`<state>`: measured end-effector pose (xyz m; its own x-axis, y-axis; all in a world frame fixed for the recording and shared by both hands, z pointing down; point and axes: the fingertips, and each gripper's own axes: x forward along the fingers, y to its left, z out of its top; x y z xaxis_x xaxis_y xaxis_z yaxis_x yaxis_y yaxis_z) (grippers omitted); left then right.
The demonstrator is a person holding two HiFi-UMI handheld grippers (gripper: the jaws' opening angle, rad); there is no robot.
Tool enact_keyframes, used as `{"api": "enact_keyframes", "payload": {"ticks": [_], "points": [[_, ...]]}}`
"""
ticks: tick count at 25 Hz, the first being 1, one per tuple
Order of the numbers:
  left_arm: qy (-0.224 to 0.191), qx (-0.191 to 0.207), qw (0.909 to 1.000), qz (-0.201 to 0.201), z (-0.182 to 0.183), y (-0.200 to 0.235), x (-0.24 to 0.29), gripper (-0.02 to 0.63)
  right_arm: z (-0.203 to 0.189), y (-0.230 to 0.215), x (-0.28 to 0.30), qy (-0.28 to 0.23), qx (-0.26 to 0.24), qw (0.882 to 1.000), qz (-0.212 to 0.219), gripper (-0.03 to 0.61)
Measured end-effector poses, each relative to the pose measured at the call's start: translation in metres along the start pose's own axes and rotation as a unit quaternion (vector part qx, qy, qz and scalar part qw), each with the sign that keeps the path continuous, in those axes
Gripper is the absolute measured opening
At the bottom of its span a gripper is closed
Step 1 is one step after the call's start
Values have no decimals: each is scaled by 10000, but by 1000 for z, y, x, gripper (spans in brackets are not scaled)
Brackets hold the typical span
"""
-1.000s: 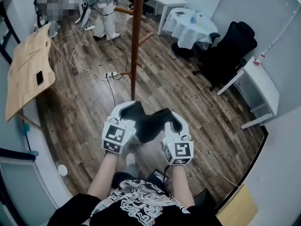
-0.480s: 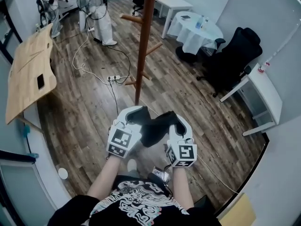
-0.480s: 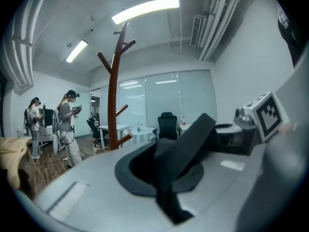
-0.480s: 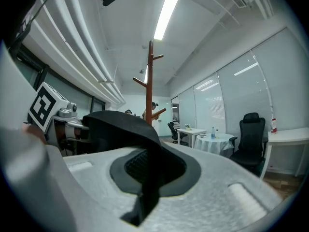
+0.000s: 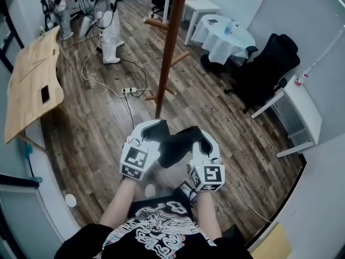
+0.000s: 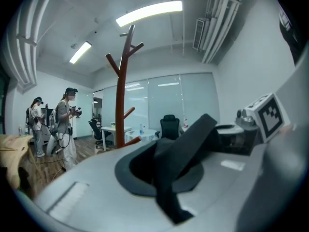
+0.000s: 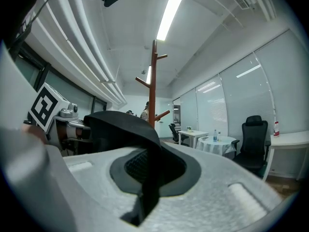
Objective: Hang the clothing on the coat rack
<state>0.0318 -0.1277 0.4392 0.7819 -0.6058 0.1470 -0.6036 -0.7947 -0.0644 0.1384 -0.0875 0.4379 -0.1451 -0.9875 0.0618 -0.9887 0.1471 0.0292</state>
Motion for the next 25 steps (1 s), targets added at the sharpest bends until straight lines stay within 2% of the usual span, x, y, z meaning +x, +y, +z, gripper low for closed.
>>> {"api": "enact_keyframes", "payload": {"ticks": [25], "points": [[-123,113,9998,98,21,49,29,-3,23,-5,63,-257,-37,9996,121,15]]}}
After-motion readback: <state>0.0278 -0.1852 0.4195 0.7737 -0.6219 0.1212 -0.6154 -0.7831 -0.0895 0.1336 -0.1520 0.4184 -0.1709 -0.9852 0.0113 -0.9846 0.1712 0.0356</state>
